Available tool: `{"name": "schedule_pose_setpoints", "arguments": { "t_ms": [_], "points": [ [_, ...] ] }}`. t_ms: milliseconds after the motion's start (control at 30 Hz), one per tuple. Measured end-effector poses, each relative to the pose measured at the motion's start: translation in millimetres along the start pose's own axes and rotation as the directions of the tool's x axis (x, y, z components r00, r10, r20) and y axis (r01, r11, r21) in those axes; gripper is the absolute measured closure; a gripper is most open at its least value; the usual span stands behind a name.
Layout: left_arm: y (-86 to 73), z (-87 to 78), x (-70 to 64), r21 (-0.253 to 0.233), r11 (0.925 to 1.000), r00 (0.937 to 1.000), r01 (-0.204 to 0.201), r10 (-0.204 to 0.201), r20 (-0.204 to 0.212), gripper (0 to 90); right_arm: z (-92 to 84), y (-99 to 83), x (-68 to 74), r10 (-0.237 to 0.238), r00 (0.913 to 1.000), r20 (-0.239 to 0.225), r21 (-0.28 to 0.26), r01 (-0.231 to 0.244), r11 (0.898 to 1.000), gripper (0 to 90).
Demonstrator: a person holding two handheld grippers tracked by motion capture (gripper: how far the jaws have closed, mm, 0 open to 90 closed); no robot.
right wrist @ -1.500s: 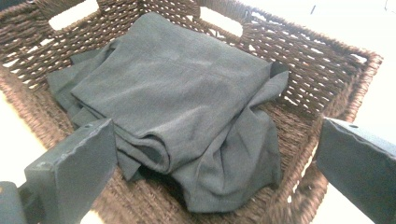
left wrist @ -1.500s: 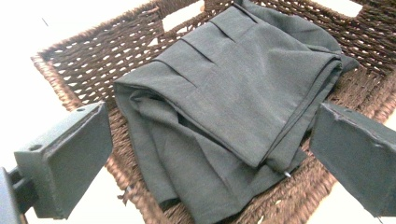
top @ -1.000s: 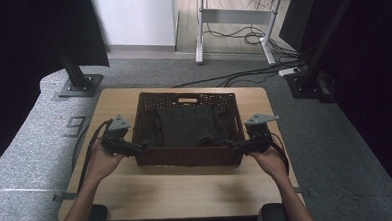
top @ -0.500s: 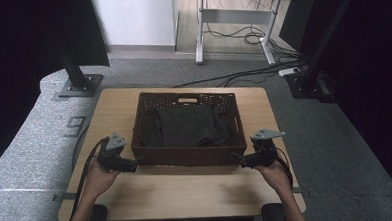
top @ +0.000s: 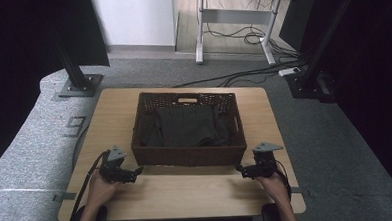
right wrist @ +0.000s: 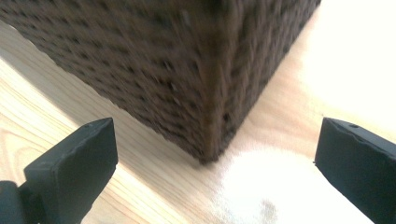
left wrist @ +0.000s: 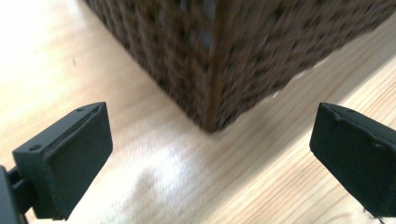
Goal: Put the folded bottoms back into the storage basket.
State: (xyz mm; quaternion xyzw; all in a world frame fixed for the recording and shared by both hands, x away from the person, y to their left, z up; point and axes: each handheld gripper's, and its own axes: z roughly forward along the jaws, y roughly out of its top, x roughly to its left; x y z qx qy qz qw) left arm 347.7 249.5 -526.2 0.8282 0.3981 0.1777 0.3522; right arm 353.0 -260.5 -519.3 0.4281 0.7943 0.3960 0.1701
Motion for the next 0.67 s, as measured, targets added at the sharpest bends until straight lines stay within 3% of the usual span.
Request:
{"name": "schedule_pose_setpoints", "arguments": {
  "t_ms": [167, 233, 333, 433, 667],
  "points": [
    [-11.3, 12.5, -0.4, 0.056, 0.9984, 0.9999, -0.011, 0.011, 0.006, 0.0, 10.7, -14.7, -1.9, 0.005, 0.9999, 0.013, 0.029, -0.005, 1.0, 0.0],
    [-13.2, 17.2, -2.5, 0.082, 0.996, 0.9994, -0.034, 0.034, -0.001, 0.0, 15.9, -21.2, -1.5, 0.005, 0.9998, 0.017, 0.044, -0.005, 0.999, 0.0],
    [-13.0, 18.0, -3.3, 0.083, 0.9961, 0.9995, -0.031, 0.03, 0.009, 0.0, 22.8, -28.6, 0.5, -0.015, 0.9998, 0.015, 0.072, 0.014, 0.997, 0.0],
    [-12.9, 19.0, -1.3, 0.095, 0.9955, 0.9997, -0.002, 0.0, 0.025, 0.0, 25.0, -28.8, 4.8, -0.056, 0.998, 0.029, 0.095, 0.053, 0.994, 0.0],
    [-13.7, 18.1, -1.2, 0.095, 0.9955, 0.9998, 0.004, -0.006, 0.019, 0.0, 25.0, -29.1, 4.8, -0.055, 0.9981, 0.028, 0.095, 0.052, 0.994, 0.0]
  ]
}}
